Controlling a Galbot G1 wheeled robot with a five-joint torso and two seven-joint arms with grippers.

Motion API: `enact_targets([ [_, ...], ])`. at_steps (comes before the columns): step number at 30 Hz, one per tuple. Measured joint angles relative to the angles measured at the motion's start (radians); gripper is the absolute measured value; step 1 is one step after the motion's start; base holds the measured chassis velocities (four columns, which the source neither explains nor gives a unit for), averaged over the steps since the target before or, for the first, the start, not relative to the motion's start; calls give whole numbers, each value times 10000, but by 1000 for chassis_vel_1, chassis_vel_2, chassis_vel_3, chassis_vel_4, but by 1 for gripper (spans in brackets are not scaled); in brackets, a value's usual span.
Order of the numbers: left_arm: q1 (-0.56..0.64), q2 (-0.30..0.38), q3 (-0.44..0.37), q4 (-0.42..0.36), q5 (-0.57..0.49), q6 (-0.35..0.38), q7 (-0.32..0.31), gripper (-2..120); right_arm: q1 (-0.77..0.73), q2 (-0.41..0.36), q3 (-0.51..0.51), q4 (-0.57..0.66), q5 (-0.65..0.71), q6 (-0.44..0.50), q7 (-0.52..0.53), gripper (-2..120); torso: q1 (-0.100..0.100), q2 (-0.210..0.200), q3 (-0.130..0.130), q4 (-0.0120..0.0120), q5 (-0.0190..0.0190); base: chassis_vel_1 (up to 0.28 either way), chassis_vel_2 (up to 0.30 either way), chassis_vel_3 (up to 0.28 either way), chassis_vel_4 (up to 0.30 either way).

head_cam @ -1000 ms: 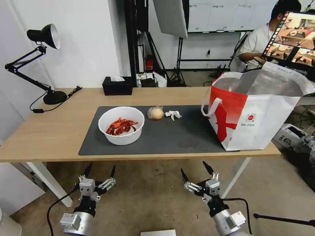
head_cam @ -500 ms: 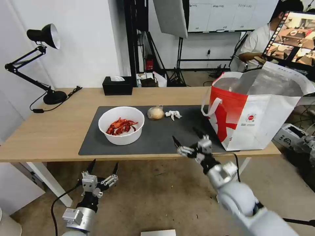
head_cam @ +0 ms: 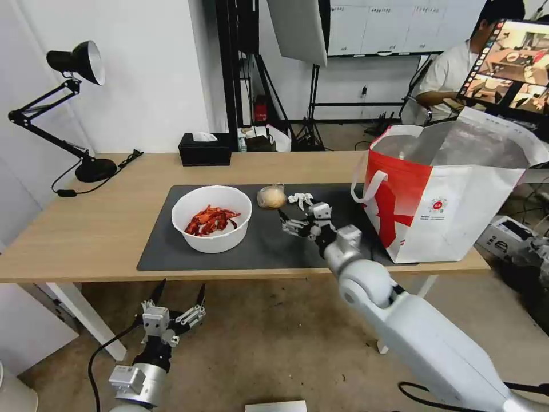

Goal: Pick up the trash from the table and place it into the takeout bag.

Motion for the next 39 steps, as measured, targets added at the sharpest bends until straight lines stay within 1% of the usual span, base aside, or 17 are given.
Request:
enact_targets([
  [1,5,-5,0,8,0,-4,0,100,188,136,-71,-166,70,-134,309,100,0,-1,0,1,0,0,0,0,0],
  [2,5,-5,0,8,0,-4,0,100,188,136,-71,-166,70,-134,309,100,0,-1,0,1,0,0,0,0,0],
  [5,6,-26,4,11,6,-10,-3,100,624,475,-167,-739,186,-368,939,100,0,-1,0,0,1,0,0,0,0],
  [8,6,-28,5,11,6,-11,-3,100,644,492,-168,-772,194,-379,968,100,0,-1,0,0,1,0,0,0,0],
  [9,-4,-45,13,19,21,-11,-4,100,917,681,-188,-1261,267,-511,1230,100,0,-1,0,-1,1,0,0,0,0],
  [10,-4,-45,13,19,21,-11,-4,100,917,681,-188,-1261,267,-511,1230,100,0,-1,0,-1,1,0,0,0,0],
  [13,-80,-46,22,143,22,-16,-7,100,1184,953,-210,-1906,361,-553,1438,100,0,0,0,-2,1,0,0,0,0],
  [15,-86,-46,30,154,22,-17,-7,100,1242,1029,-215,-2062,362,-554,1462,100,0,0,0,-2,0,0,0,0,0],
  [16,-92,-48,32,172,17,-22,-6,100,1364,1198,-229,-2376,345,-559,1551,100,-1,0,0,-2,2,0,0,0,0],
  [18,-96,-51,29,181,12,-26,-7,100,1424,1294,-237,-2513,328,-574,1616,100,0,0,0,-2,2,0,0,0,0],
  [21,-98,-122,18,199,5,-53,-6,100,1650,1610,-246,-3086,257,-680,1888,100,-1,0,0,0,2,0,0,0,0],
  [30,-51,-202,7,198,11,-115,-3,100,2100,1937,-228,-4103,186,-697,1861,100,-1,0,-1,-1,1,0,0,0,0],
  [33,-31,-195,-1,181,12,-123,-3,100,2236,2084,-209,-4583,185,-738,1635,100,-1,0,-1,-1,2,0,0,0,0],
  [39,-15,-179,-6,162,11,-135,-2,100,2337,2327,-124,-5144,227,-733,1268,100,-1,0,-1,-1,2,0,0,0,0],
])
